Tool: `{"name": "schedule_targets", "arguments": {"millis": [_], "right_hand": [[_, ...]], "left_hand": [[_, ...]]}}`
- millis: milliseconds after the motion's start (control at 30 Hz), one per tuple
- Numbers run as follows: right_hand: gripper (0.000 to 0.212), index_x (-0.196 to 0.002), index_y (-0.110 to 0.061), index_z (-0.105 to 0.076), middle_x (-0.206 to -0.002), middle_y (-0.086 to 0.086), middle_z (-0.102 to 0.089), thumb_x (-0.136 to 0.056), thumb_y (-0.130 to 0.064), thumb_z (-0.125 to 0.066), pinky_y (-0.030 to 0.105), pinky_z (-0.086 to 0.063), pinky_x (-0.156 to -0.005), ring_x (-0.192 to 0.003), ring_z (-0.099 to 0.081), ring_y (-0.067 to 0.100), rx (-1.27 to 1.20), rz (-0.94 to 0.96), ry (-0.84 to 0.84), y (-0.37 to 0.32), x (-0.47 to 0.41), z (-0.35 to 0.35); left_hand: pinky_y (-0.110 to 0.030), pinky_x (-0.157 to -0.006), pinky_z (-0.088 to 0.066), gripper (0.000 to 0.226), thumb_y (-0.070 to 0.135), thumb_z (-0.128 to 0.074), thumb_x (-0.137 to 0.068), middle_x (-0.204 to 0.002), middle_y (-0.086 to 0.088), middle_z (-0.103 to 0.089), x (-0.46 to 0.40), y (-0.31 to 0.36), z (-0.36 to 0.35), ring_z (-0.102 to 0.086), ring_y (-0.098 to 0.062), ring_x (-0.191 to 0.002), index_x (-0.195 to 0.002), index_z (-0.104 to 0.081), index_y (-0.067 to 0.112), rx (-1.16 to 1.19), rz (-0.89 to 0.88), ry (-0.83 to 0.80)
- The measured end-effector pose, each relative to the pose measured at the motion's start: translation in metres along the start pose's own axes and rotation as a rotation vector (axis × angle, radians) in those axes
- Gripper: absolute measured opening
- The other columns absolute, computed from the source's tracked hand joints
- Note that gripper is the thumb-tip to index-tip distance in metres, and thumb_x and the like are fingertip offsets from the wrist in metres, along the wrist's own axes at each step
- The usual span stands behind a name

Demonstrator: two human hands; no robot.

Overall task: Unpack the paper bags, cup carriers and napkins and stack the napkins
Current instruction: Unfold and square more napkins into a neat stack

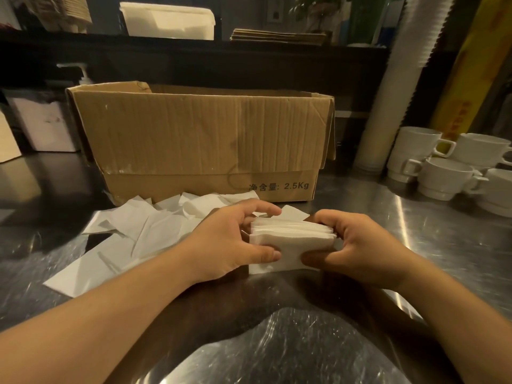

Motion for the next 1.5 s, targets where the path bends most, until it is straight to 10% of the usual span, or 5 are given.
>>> {"name": "schedule_targets", "arguments": {"millis": [500,933,1167,1500], "right_hand": [[0.048,-0.115,-0.038,-0.059,-0.112,-0.014,-0.070,-0.082,-0.016,-0.084,0.022,-0.056,-0.088,-0.102,-0.066,0.004,-0.037,-0.131,-0.040,0.003,-0.001,-0.001],[0.072,-0.141,-0.040,-0.032,-0.129,-0.021,-0.048,-0.090,-0.014,-0.074,0.021,-0.054,-0.094,-0.111,-0.060,0.007,-0.156,-0.102,-0.124,-0.004,0.000,-0.008],[0.041,-0.109,-0.031,-0.064,-0.097,-0.014,-0.074,-0.080,-0.011,-0.084,0.020,-0.058,-0.076,-0.092,-0.070,0.002,-0.209,-0.087,-0.003,-0.001,-0.003,-0.006],[0.038,-0.108,-0.023,-0.069,-0.102,-0.010,-0.077,-0.075,-0.009,-0.082,0.024,-0.059,-0.081,-0.100,-0.072,0.008,-0.429,-0.109,0.009,-0.002,0.000,-0.003]], "left_hand": [[-0.027,-0.101,-0.048,0.092,0.060,-0.088,-0.067,-0.126,0.021,-0.060,0.000,0.006,0.001,-0.058,-0.003,-0.114,-0.144,-0.038,0.055,-0.219,0.107,-0.133],[-0.015,-0.081,-0.049,0.061,0.061,-0.088,-0.066,-0.101,0.026,-0.069,-0.001,0.005,-0.005,-0.063,0.005,-0.095,-0.119,-0.061,0.046,-0.121,0.095,-0.088],[-0.010,-0.062,-0.043,0.036,0.049,-0.088,-0.074,-0.082,0.027,-0.070,-0.003,0.003,-0.002,-0.062,0.007,-0.068,-0.103,-0.068,0.045,-0.039,0.090,-0.029],[-0.025,-0.078,-0.052,0.028,0.043,-0.089,-0.074,-0.090,0.022,-0.072,-0.003,-0.001,0.002,-0.069,-0.005,-0.080,-0.095,-0.070,0.046,0.010,0.084,-0.015]]}}
Point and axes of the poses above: each hand's wrist, its own x-axis away from the middle knuckle, its own z-axis out of the back of the hand, y = z × x, the point moved 2 cm from there along -x, towards the middle knuckle
